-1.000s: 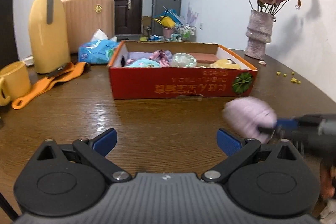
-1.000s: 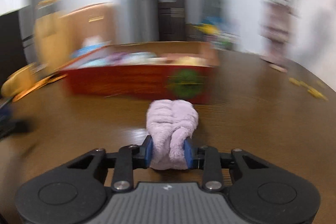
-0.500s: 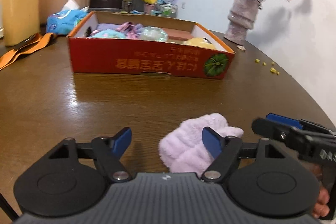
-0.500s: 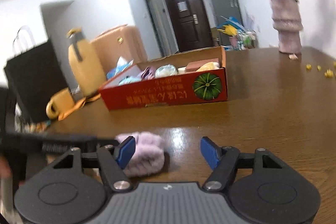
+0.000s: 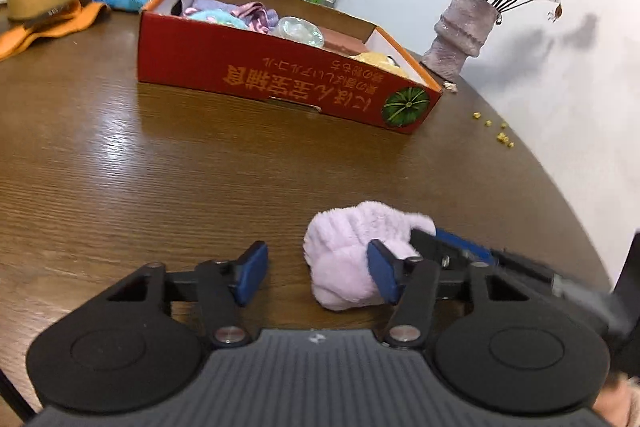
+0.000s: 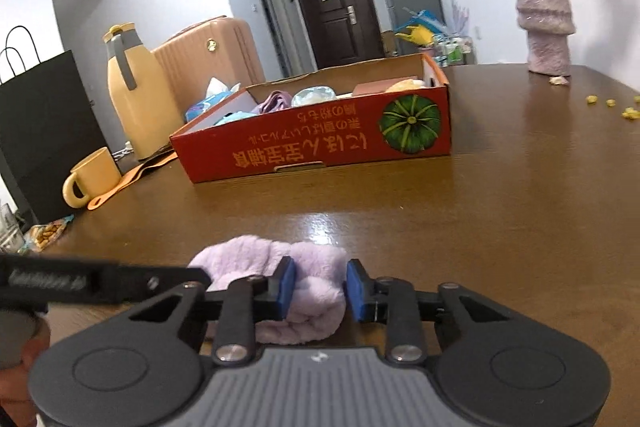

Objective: Organize soft objects
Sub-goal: 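Grasp the pink fluffy towel roll with the right gripper while the left gripper grasps it too, then carry the pink towel into the box with both grippers and open them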

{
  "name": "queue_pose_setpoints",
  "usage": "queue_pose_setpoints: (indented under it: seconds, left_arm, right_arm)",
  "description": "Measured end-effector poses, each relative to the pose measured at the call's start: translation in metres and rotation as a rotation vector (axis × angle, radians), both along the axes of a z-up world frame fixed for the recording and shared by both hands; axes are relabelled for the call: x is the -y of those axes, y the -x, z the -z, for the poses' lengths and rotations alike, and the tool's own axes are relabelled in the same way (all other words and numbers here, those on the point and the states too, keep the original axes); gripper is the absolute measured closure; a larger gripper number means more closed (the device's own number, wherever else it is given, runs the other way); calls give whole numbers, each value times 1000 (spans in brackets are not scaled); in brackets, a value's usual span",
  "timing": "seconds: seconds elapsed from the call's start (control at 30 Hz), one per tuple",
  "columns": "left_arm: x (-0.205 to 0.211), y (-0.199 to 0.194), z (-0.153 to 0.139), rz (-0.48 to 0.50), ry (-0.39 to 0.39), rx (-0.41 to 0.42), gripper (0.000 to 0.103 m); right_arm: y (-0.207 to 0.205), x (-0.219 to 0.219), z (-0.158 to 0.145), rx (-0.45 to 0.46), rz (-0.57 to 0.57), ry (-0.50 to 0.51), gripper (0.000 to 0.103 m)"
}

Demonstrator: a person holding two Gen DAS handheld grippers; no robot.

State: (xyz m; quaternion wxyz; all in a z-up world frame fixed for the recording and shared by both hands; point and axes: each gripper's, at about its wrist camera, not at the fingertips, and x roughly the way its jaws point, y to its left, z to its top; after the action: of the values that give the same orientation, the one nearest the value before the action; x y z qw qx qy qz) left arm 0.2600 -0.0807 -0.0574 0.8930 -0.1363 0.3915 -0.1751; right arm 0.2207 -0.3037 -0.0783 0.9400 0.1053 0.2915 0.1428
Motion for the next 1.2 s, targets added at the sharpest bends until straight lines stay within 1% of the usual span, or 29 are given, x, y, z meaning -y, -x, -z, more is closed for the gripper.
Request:
queue_pose_setpoints:
  seconds: [0.03,0.07,0.17,0.23,0.3,0.33,0.37,0.4,0.53,0.67,0.8,0.9,1.07,1.2]
  left_arm:
    - [0,-2,1,2,14,-5,55]
    - [0,-4,1,4,26,-13,56]
    - [0,-9,1,4,49,-34,56]
    - [1,-10,-1,8,46,-31,56]
    - [5,-9,-1,12,26,-18,59]
    - [7,-9,0,20,19,-15,67]
    - [9,-9,0,35,20,-12,76]
    - [10,-8,1,43,26,-9,78]
    - [12,-3,1,51,4,21,81]
    - [12,0,1,55,2,33,82]
    - [12,1,2,54,-1,37,82]
    - [13,4,1,54,-11,42,82]
    - [14,10,-8,70,-14,70,84]
    - [14,5,-19,86,6,99,85]
  right_arm:
    - [1,1,0,-4,5,-2,75]
    - [1,2,-1,-8,6,-8,75]
    - [-3,5,1,-24,12,-32,75]
    - [-4,5,3,-27,14,-38,75]
    - [-4,3,4,-25,14,-32,75]
    - [-4,2,5,-25,14,-32,75]
    - [-4,2,5,-27,13,-33,75]
    - [-4,3,5,-27,11,-33,75]
    - [-5,5,6,-33,-4,-52,80]
    - [-5,5,7,-34,4,-63,80]
    - [-5,4,8,-27,5,-49,80]
    - [-3,3,6,-20,2,-49,83]
    - [2,2,1,-6,4,-51,88]
    - [0,5,-10,19,15,-70,88]
